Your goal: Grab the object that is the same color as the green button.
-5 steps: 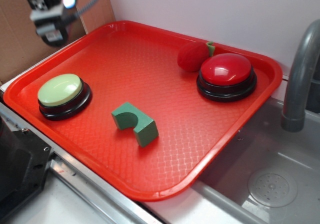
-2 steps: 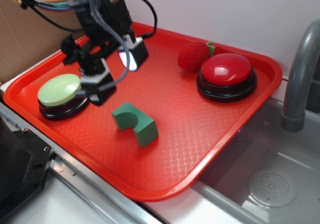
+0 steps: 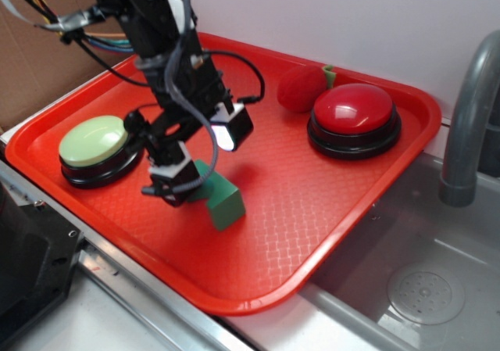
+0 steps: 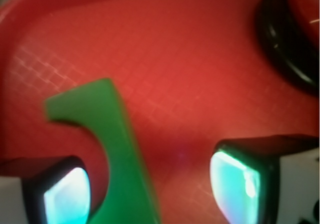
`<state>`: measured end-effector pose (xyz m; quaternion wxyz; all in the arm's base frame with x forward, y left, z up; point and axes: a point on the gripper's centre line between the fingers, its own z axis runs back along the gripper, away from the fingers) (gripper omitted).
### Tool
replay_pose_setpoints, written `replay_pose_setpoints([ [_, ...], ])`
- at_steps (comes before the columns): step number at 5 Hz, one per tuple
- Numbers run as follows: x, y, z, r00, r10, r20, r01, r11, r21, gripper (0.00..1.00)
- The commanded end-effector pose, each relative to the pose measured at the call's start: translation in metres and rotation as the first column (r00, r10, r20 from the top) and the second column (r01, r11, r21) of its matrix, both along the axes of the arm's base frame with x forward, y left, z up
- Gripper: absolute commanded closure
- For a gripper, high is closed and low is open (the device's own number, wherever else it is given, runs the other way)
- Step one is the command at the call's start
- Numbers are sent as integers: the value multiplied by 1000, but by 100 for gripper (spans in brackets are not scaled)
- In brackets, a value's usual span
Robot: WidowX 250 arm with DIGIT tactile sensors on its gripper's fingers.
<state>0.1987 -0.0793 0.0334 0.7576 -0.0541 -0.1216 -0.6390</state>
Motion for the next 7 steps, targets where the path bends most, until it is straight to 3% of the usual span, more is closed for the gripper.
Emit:
replay_pose_setpoints([
  [1, -4, -13, -10, 997, -47, 56, 50, 998, -50, 0],
  [2, -2, -13, -11, 998, -40, 50, 40, 999, -1, 100],
  [3, -1, -11, -4, 998, 21, 62, -21, 1000, -10, 100],
  [4, 4, -7, 7, 994, 104, 39, -107, 991, 80, 100],
  [5, 5, -7, 26, 967, 255, 5, -254, 962, 100, 100],
  [6, 8, -6, 60, 873, 486, -37, -477, 868, 140, 100],
  [7, 13, 1, 90, 723, 687, -73, -668, 723, 176, 100],
])
